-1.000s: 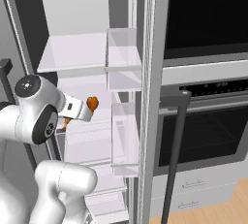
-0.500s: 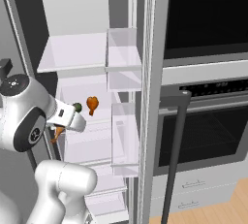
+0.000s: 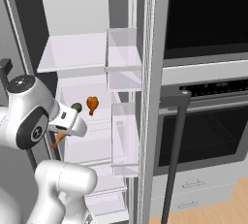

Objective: Place one avocado and one chicken drumstick in each tupperware on the nearby counter, to pack two identical lunches.

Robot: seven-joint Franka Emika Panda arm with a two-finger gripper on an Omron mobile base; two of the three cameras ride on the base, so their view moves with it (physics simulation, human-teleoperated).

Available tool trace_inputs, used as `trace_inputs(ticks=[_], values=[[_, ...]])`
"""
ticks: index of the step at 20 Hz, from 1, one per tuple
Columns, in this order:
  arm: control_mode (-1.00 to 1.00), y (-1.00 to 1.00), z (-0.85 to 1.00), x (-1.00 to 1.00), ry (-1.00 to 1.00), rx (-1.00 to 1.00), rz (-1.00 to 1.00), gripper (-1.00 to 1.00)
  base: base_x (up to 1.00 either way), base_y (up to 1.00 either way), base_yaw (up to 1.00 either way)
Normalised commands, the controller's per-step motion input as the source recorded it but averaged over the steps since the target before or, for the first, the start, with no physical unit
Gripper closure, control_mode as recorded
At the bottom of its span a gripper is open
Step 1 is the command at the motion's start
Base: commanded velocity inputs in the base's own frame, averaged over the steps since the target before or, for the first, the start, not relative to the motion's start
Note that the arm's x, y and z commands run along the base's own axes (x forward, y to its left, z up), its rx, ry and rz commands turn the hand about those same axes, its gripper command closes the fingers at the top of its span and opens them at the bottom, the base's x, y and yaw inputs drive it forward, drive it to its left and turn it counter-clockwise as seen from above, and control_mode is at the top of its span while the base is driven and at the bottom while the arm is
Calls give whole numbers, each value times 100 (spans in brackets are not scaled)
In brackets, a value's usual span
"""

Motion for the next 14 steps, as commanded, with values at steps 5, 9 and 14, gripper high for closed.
trace_inputs(ticks=[5,9,14], values=[[-100,9,-18,-19,-11,0,0,100,0,0,0],[-100,16,-43,-18,-7,1,-5,100,0,0,0],[-100,4,-80,-4,0,10,-7,100,0,0,0]])
